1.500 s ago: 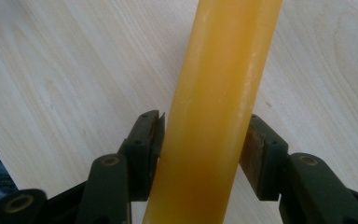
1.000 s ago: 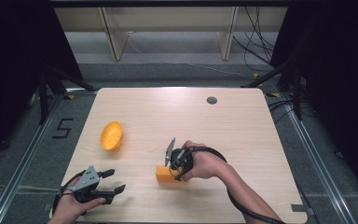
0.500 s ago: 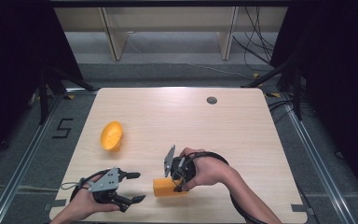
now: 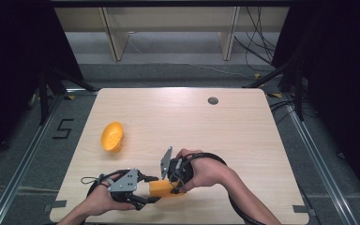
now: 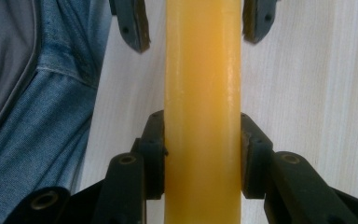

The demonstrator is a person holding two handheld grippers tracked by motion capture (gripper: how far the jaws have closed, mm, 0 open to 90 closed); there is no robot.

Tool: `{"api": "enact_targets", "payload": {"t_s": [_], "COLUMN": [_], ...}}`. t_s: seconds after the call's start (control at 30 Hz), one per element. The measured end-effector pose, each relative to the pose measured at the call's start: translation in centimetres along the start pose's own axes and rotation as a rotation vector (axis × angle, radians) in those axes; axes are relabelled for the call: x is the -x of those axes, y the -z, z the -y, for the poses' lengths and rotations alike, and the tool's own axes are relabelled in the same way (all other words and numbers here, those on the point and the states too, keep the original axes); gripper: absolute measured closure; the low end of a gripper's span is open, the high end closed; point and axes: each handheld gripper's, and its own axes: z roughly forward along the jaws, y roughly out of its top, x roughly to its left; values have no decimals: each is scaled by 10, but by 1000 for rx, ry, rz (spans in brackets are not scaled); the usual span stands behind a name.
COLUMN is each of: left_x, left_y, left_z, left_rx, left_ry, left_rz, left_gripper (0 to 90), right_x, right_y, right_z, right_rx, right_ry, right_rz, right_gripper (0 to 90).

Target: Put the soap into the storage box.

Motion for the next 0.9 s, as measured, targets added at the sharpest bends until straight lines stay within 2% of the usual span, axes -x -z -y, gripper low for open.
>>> {"api": "enact_targets", "payload": {"t_s": [0.03,0.07,0.1,0.13,0.17,0.2,0.3,0.33,0.4,0.43,0.47,0.6,0.73,0.77,0.9], "left_x": [0,0,0,1,1,0,1,2,2,1,1,-1,0,-1,0], "left_y": [-1,-1,-2,-3,-3,-3,-5,-5,-5,-5,-5,-3,-3,-3,-3], "left_z": [1,1,2,3,3,3,3,4,4,3,3,1,1,1,1], "left_rx": [-3,-21,-13,-11,-16,-26,-15,-13,-13,-15,-13,27,25,23,22], "left_ry": [-3,-8,6,8,4,-6,4,24,27,29,29,39,35,38,42], "left_rz": [11,2,14,15,17,19,24,27,25,30,28,6,3,8,-2], "left_gripper": [399,409,419,435,440,440,459,479,489,500,506,552,576,577,581], "right_x": [2,0,0,-2,0,0,-1,-2,-2,0,-2,-1,-2,-3,-2], "right_y": [-1,0,0,0,0,0,0,0,-1,-2,-2,-3,-1,-1,-2], "right_z": [-1,-2,-3,-4,-4,-4,-5,-4,-4,-4,-5,-6,-7,-7,-7], "right_rx": [11,2,9,4,14,14,16,6,5,12,8,17,26,12,26], "right_ry": [38,19,32,10,30,30,35,23,16,41,32,49,49,23,56], "right_rz": [4,3,2,-3,-3,-3,-1,-3,-6,-8,-6,-1,0,0,10], "right_gripper": [619,619,619,619,619,619,619,619,619,619,619,619,619,619,619]}}
